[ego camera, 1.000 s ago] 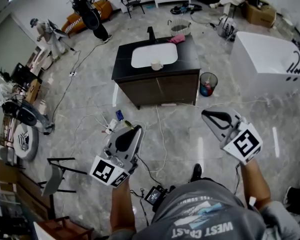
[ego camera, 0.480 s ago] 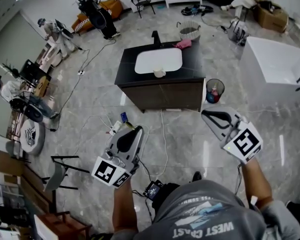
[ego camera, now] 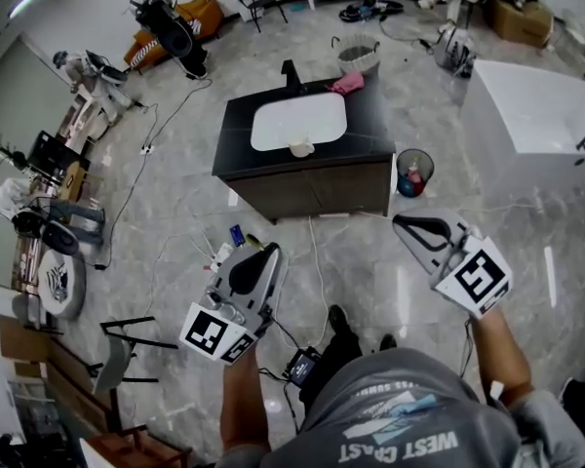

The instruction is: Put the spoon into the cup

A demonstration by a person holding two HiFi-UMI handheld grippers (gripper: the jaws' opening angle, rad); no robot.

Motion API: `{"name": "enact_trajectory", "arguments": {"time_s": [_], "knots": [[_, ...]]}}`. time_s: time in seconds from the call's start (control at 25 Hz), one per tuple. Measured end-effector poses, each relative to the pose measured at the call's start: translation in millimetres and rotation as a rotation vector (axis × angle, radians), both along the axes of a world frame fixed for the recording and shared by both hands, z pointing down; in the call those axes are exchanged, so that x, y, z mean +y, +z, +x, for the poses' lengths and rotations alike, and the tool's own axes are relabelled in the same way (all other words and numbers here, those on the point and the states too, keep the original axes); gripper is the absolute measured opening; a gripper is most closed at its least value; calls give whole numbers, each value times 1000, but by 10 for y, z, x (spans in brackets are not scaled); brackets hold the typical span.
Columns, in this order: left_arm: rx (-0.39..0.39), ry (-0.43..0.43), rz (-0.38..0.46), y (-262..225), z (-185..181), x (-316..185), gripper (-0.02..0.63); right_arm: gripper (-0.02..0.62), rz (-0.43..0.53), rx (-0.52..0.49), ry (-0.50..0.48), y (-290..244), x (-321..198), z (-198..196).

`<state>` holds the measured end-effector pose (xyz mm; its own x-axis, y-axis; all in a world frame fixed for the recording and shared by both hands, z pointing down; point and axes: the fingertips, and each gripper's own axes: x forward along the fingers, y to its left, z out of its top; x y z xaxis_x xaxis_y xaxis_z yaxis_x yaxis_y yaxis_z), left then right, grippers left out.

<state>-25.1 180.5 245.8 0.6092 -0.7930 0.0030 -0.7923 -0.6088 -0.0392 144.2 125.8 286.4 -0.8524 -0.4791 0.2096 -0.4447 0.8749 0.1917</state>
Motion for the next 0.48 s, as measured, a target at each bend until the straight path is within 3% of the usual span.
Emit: {"name": "enact_trajectory", "arguments": {"time_s": [0.48], "knots": [[30, 136, 14, -89, -381, -867, 2, 32, 8, 15, 120, -144, -604, -386]]}}
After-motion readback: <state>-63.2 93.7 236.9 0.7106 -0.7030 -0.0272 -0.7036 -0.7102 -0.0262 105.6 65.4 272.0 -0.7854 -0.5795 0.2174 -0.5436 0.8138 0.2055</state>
